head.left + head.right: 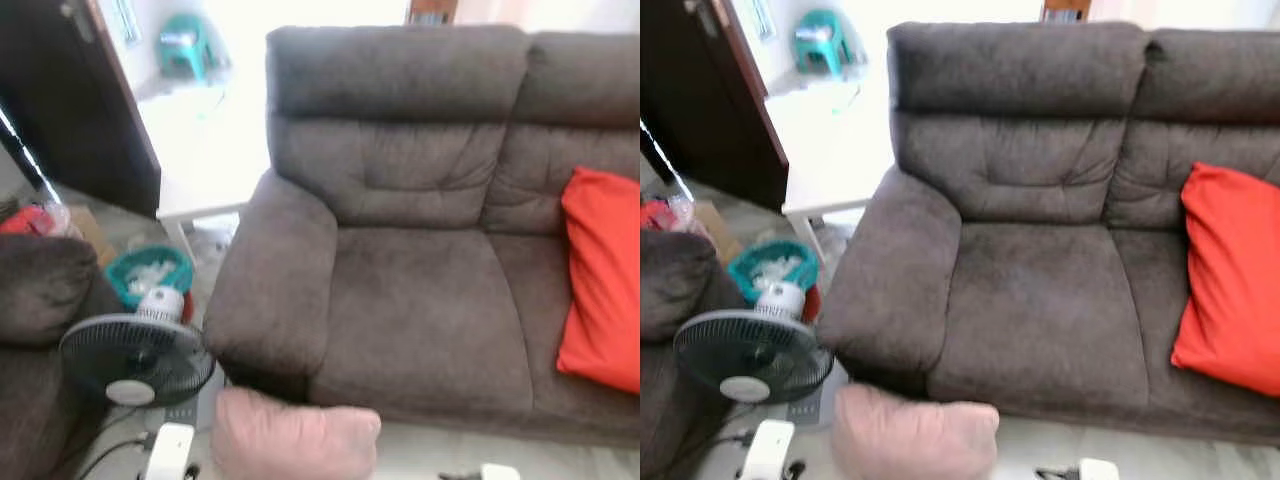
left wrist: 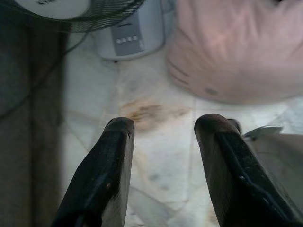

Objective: Move the pillow to the sofa from floor

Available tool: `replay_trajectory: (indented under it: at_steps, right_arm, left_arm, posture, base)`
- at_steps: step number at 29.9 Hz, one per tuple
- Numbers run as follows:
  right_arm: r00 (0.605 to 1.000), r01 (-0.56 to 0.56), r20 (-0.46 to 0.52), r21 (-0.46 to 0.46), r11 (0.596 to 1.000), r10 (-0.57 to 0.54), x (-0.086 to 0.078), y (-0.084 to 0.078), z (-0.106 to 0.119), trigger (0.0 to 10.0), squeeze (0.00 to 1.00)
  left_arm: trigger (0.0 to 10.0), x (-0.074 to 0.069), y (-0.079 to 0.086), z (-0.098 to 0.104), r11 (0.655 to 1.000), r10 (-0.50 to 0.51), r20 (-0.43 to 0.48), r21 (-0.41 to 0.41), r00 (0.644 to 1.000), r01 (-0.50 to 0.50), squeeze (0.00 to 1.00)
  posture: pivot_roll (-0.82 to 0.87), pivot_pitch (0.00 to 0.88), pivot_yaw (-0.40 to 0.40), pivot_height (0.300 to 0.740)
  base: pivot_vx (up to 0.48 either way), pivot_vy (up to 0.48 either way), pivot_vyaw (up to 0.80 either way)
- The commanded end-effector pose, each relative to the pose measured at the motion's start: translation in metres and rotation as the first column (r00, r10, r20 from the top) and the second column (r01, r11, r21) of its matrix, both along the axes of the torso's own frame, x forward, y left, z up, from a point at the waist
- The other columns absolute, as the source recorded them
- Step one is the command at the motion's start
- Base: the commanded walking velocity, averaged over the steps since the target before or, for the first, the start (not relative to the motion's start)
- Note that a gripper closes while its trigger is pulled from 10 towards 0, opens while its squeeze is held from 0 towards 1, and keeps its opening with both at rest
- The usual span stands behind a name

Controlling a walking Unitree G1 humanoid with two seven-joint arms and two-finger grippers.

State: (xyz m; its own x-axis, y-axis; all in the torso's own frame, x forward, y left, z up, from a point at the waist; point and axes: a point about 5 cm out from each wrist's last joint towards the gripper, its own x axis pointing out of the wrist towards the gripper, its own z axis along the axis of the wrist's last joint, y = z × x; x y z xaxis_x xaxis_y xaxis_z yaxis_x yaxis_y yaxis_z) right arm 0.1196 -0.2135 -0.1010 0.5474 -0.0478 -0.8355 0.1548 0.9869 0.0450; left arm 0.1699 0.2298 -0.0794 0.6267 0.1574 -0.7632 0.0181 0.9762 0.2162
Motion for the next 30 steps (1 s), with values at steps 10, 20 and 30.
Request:
replay_trajectory:
  at_steps: [10,20,30]
  right_arm:
    - [1.000,0.010,-0.013,-0.005,1.000,-0.010,-0.0037,-0.0035,-0.0006,10.0,0.00]
    - [1.000,0.008,-0.015,-0.005,1.000,-0.008,-0.0037,-0.0033,-0.0007,10.0,0.00]
    - [1.000,0.006,-0.016,-0.004,1.000,-0.006,-0.0036,-0.0034,-0.0007,10.0,0.00]
  left_arm:
    - [10.0,0.0030,-0.0021,0.0007,1.000,-0.015,0.002,0.003,1.000,0.015,0.00]
    - [10.0,0.0030,-0.0020,0.0008,1.000,-0.015,0.002,0.004,1.000,0.015,0.00]
    - [10.0,0.0035,-0.0023,0.0010,1.000,-0.020,0.005,0.006,1.000,0.020,0.00]
  posture:
    - [0.10,0.021,0.021,0.740]
    - [0.10,0.024,0.021,0.740]
    - [0.10,0.022,0.016,0.740]
  base:
    - [0.000,0.320,0.00]
    - [0.000,0.321,0.00]
    - [0.000,0.121,0.00]
